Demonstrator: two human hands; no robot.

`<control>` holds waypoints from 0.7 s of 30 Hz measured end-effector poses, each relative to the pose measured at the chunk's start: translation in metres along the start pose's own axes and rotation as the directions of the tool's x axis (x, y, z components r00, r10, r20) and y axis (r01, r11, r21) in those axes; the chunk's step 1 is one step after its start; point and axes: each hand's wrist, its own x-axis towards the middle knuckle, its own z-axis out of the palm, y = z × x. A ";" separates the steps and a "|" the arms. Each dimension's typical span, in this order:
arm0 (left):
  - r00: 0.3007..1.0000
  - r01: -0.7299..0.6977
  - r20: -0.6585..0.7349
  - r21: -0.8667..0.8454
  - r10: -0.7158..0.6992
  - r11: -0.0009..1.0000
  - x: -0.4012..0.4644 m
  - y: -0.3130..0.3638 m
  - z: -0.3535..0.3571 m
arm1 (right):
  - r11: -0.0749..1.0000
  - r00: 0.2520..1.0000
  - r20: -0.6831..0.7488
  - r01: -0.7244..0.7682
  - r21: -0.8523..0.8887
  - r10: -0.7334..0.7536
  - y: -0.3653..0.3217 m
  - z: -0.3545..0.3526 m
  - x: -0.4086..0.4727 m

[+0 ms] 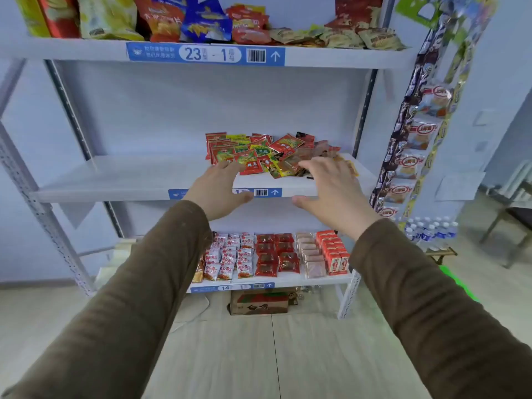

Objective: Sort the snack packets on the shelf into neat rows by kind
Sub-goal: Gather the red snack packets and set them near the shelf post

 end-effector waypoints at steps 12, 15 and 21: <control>0.988 0.067 0.139 -0.016 -0.064 0.998 0.023 -0.044 0.060 | 0.996 0.983 0.162 -0.080 -0.024 0.083 0.017 0.063 0.022; 0.987 0.084 0.140 -0.023 -0.079 0.996 0.040 -0.057 0.074 | 0.997 0.981 0.178 -0.077 -0.023 0.080 0.029 0.081 0.038; 0.981 0.128 0.148 -0.005 -0.126 0.992 0.087 -0.074 0.097 | 0.998 0.977 0.201 -0.067 -0.001 0.066 0.066 0.114 0.081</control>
